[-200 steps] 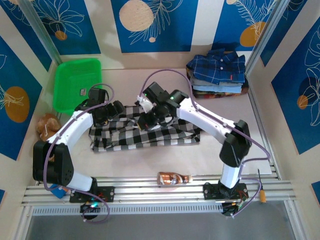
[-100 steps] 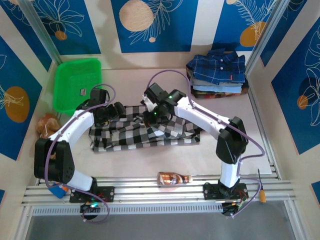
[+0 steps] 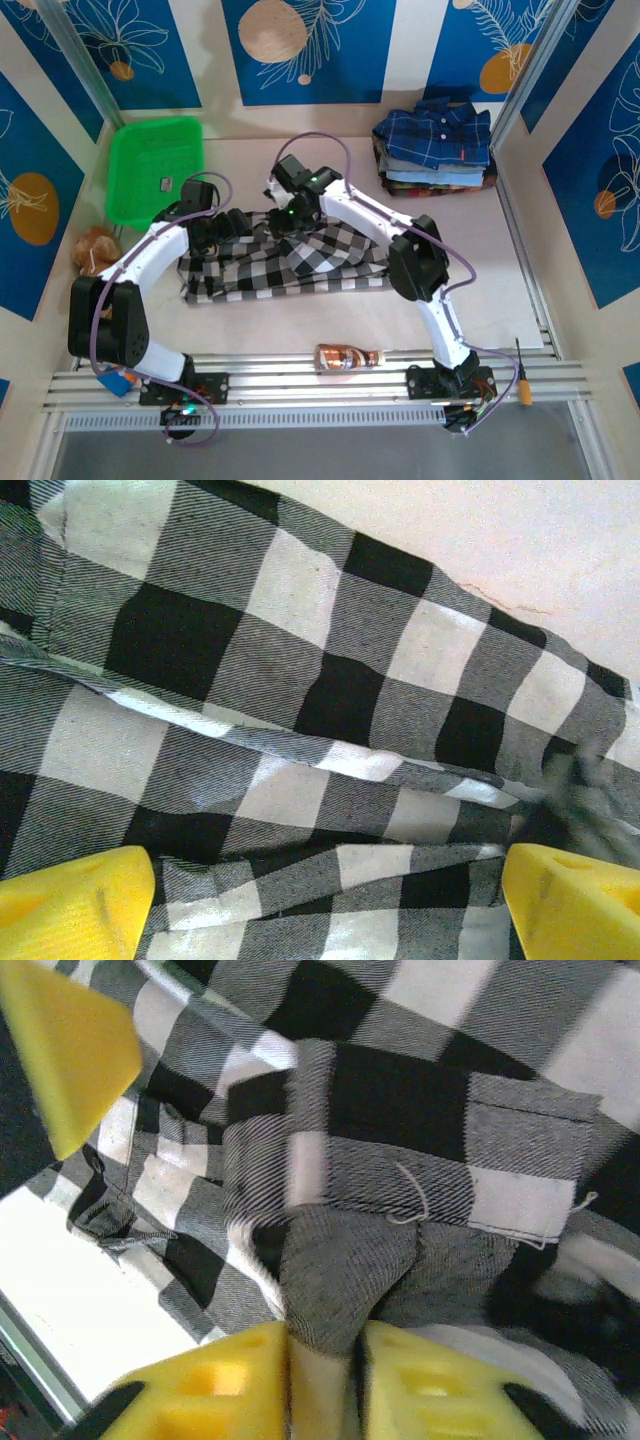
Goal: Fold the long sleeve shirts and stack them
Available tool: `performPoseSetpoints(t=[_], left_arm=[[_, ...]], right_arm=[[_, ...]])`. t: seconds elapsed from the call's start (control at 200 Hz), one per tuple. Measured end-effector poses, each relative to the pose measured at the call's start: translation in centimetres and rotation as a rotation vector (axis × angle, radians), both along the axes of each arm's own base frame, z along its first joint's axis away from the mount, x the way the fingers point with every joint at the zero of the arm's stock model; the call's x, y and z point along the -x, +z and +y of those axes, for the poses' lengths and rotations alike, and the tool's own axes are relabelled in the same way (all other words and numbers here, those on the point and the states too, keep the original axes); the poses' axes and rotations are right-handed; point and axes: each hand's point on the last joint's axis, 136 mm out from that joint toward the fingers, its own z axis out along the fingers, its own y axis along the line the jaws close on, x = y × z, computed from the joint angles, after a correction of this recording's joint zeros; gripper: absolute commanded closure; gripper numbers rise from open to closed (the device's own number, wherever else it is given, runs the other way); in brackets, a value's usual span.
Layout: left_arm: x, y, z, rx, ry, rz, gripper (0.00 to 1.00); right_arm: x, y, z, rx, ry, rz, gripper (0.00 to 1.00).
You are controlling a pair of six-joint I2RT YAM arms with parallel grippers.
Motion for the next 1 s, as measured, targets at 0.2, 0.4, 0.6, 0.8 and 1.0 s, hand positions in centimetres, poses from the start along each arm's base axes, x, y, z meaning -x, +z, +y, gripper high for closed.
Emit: performPoseSetpoints(t=[0.2,0.4,0.6,0.8,1.0], left_arm=[[-0.3,0.6,0.2,-0.025,-0.012,-0.012,0.08],[-1.2,1.4,-0.9,-0.01,-0.106,-0.032,0.1],[-1.8,0.1,-4.4,0.03,-0.316,0.047,0.19],[-2.2,-1.5,-9.1,0.007,-0.561,0.126,0.29],[-2.2,-3.8,-11.1,-0.057,-0.703,0.197,0.37]], right_arm=[[1.7,-1.9,1.2,0.001,0.028,0.091,0.3],[0.7,1.2,-3.6,-0.004,-0.08,0.104,0.18],[0.1,5.1,-11.1,-0.008,-0.26,0.08,0.13],[2.0,4.0,-15.1,-0.001,-0.363,0.131,0.09],[3.2,3.4,-15.4,-0.015,-0.37,0.153,0.09]])
